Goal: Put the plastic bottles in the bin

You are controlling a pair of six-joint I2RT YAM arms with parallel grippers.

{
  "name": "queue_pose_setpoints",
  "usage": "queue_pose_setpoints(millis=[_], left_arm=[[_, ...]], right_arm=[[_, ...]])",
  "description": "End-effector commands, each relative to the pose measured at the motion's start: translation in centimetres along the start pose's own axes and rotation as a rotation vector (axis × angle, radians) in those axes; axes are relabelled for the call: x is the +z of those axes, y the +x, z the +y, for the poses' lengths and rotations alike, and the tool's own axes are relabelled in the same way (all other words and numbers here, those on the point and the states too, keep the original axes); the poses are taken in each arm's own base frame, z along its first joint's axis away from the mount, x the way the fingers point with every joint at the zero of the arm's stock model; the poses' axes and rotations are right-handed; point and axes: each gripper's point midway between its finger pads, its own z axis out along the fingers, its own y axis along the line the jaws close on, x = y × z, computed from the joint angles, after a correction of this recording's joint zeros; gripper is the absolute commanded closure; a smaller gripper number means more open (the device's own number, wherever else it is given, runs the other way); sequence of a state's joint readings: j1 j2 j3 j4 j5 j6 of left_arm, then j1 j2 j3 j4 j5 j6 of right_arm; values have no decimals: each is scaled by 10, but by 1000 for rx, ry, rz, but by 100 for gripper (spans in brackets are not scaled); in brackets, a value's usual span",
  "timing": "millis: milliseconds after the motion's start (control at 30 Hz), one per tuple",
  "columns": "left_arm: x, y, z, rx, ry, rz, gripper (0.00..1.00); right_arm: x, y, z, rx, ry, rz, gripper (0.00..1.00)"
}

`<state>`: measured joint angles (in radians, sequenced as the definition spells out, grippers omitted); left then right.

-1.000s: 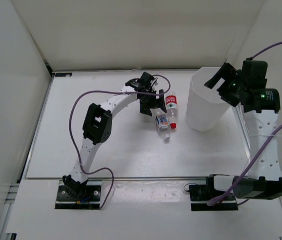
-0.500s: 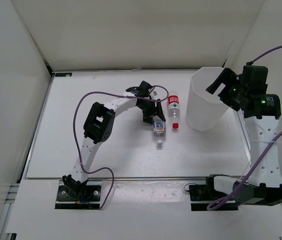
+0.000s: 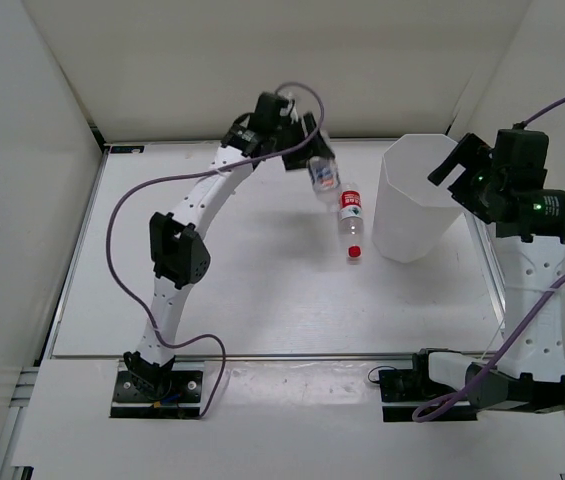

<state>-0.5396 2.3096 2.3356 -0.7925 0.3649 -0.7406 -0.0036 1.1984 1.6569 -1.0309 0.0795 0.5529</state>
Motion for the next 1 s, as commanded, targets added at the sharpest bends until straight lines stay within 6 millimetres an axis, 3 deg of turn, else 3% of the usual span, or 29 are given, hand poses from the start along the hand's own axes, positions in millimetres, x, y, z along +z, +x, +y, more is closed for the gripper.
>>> queue_pose_setpoints(millis=[0,33,100,133,200,333,400,467,633,800,867,900,933,967], left_arm=[[-109,-71,-138,105,356,-312,53],[-114,-72,-158,103,463,-297,56],[-115,-75,-176,93,560,-289,58],[-101,-78,-175,59,581,-276,58],[-110,-83,-203,86,674,-343,58],[-115,-96,-221,76,707,-474,58],[-114,-89,-234,102,720,-503,58],[-100,-89,-235,99,712,-542,58],[-86,-55,-260,154,743,-512,56],[-72,-16,-280,219,765,-458,53],[-65,-2,-278,232,754,-412,44],[-63,1,-276,249,748,-400,33],[-61,2,-274,245,736,-390,0],[-70,3,-277,261,741,-389,0]], right_arm=[[-27,-23,-21,72,112,-113,0],[-37,-30,-24,80,126,-150,0],[-49,-42,-26,83,131,-202,0],[-56,-47,-25,86,126,-230,0],[-72,-60,-19,92,103,-284,0],[-93,-68,-14,96,80,-320,0],[-102,-68,-10,105,55,-328,0],[-115,-66,-5,104,11,-343,0],[-141,-61,0,127,-55,-380,0],[-158,-47,-7,136,-59,-384,0],[-162,-42,-12,137,-44,-380,0],[-163,-40,-13,149,-46,-379,0],[-163,-40,-13,149,-46,-379,0],[-163,-37,-14,158,-47,-378,0]])
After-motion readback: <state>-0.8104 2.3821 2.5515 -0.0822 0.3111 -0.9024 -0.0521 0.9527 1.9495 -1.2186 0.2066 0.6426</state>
